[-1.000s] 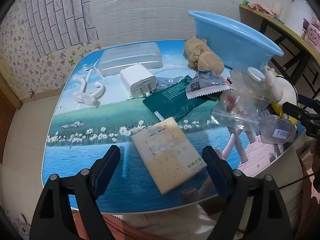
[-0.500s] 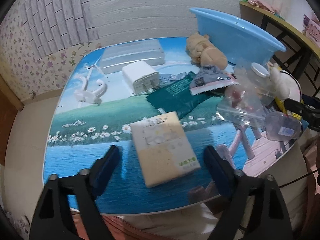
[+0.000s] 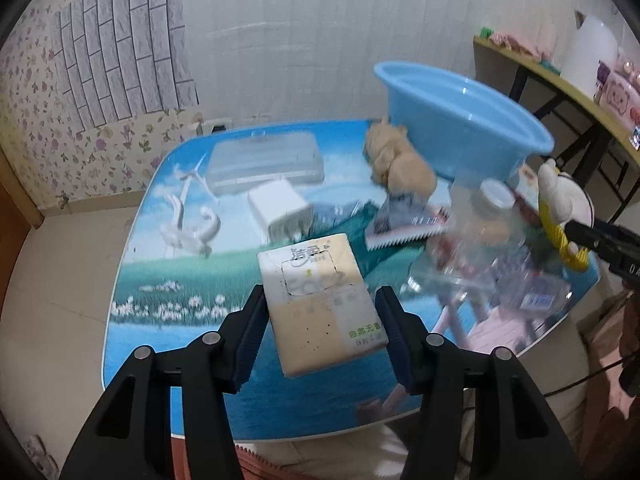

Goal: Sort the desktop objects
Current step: 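Carry the tissue pack into the basin and open left gripper while right gripper carries the bunny over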

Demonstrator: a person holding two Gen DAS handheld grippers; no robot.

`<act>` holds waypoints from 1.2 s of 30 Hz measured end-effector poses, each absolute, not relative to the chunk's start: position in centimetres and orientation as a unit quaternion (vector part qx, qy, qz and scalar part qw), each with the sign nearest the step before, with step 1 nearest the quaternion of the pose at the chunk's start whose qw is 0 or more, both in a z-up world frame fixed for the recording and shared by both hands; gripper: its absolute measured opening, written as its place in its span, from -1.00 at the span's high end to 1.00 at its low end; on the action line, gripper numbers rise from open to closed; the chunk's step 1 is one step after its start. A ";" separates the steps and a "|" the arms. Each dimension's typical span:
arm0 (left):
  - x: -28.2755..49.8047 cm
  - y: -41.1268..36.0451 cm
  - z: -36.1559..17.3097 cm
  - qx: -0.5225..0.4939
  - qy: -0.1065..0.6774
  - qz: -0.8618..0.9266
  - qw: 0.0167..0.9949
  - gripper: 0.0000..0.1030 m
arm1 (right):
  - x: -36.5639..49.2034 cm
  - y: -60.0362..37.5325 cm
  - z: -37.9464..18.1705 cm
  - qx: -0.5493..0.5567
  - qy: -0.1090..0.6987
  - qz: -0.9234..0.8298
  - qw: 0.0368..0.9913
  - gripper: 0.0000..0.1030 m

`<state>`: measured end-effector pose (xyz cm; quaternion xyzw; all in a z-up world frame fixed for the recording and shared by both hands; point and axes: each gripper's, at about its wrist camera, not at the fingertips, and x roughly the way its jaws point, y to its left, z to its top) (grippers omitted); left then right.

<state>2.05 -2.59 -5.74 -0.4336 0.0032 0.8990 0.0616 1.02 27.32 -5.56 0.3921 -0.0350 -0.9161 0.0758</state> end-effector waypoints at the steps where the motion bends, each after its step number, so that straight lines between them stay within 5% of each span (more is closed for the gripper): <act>1: 2.0 -2.5 -5.4 -0.430 0.003 0.901 0.063 -0.05 | 1.1 27.4 -5.3 0.388 -0.037 -0.918 0.075 -0.38; 36: -1.0 1.5 1.8 -0.368 0.007 0.923 0.115 -0.04 | 1.0 27.7 0.8 0.307 -0.058 -0.942 0.119 -0.26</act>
